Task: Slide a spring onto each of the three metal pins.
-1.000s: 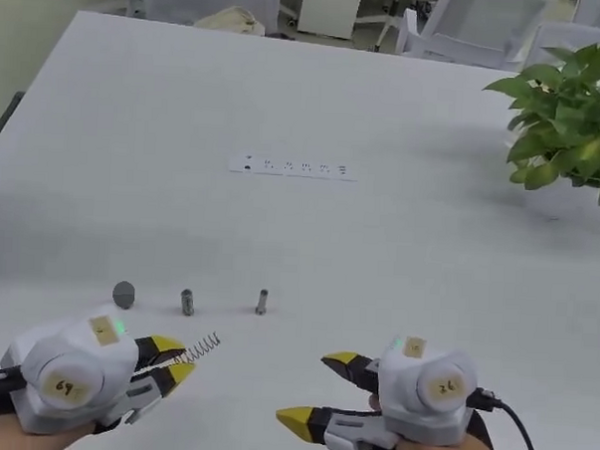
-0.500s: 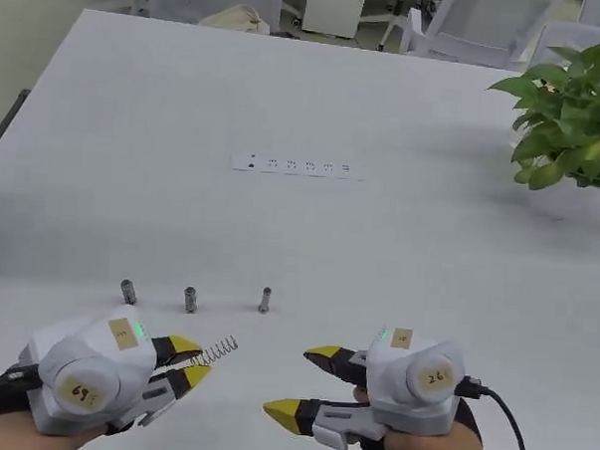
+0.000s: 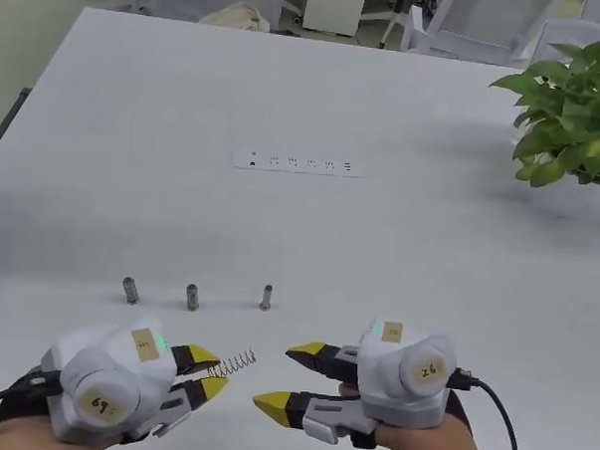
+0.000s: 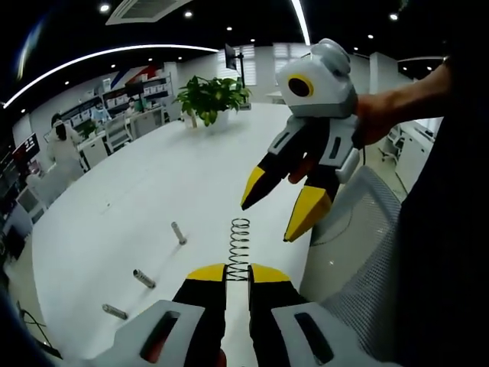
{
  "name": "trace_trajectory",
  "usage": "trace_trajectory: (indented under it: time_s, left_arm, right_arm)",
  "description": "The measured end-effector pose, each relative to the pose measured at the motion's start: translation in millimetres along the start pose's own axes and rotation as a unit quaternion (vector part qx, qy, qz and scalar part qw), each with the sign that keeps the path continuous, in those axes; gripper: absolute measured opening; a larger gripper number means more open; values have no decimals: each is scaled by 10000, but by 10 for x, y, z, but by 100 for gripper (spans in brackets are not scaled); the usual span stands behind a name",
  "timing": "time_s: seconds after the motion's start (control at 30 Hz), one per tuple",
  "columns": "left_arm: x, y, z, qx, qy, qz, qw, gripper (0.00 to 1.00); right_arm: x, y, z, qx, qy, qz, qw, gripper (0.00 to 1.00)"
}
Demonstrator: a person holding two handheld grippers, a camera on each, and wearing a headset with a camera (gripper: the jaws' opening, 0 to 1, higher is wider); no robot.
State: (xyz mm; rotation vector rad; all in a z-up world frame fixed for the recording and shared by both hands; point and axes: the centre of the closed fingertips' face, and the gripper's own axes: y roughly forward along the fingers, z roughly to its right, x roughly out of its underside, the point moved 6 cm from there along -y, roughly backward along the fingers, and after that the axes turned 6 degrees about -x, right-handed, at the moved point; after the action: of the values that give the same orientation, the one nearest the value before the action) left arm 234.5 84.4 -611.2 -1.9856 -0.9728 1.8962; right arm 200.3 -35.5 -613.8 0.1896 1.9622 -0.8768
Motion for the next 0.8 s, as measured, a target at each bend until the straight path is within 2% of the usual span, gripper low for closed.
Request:
trace_trajectory:
  time_s: [0.43,0.8]
  left_arm:
    - [-39,30,105,246,305,-54,9992,3]
    - [-22,21,101,267,427,-101,9987,2]
  right_arm:
    - [-24,57,-126,-271,89,188,9994,24]
    - [-95,54,-176,-402,58,302,9987,17]
